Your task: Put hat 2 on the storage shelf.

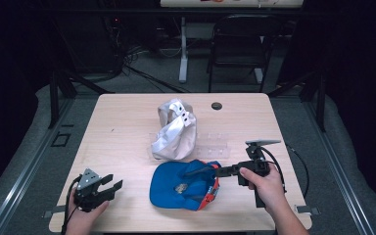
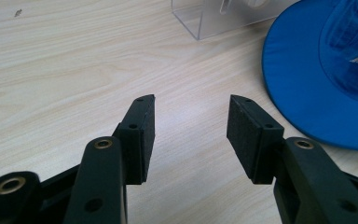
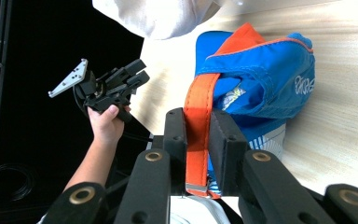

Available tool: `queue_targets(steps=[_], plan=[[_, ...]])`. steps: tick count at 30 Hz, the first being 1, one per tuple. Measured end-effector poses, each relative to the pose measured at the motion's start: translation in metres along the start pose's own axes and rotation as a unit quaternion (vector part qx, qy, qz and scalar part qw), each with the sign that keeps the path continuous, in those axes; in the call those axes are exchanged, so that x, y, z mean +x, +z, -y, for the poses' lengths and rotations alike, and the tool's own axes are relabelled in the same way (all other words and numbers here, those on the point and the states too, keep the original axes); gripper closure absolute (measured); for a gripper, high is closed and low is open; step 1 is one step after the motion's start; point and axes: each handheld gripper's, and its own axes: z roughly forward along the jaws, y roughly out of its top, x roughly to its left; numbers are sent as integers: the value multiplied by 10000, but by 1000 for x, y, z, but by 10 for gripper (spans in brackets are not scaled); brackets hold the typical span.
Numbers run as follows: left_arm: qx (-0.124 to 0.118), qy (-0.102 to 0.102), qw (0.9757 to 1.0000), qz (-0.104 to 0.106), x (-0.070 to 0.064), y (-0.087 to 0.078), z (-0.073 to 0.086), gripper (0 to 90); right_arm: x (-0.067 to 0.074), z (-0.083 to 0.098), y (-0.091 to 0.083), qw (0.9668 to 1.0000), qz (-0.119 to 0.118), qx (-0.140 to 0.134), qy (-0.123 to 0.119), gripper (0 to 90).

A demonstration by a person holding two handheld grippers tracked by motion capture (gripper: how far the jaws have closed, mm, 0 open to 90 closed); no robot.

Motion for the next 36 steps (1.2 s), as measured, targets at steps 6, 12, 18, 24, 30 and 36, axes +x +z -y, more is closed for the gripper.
queue_targets(steps=[6,12,18,24,30,36], plan=[[-7,7,10000,-11,-1,0,0,524,7,-4,-9,9998,-161,-62,24,778],[75,24,10000,11,-1,0,-1,525,13,-8,-16,9991,-402,-93,134,779],[70,22,10000,15,-1,0,-1,525,21,-13,-26,9974,-688,-126,173,779],[5,25,10000,26,-1,1,0,526,31,-19,-32,9958,-886,-167,186,780],[50,25,10000,46,-1,0,-1,526,42,-24,-38,9945,-1016,-177,166,780],[52,16,10000,58,-2,0,-1,526,53,-30,-41,9941,-1058,-145,170,780]])
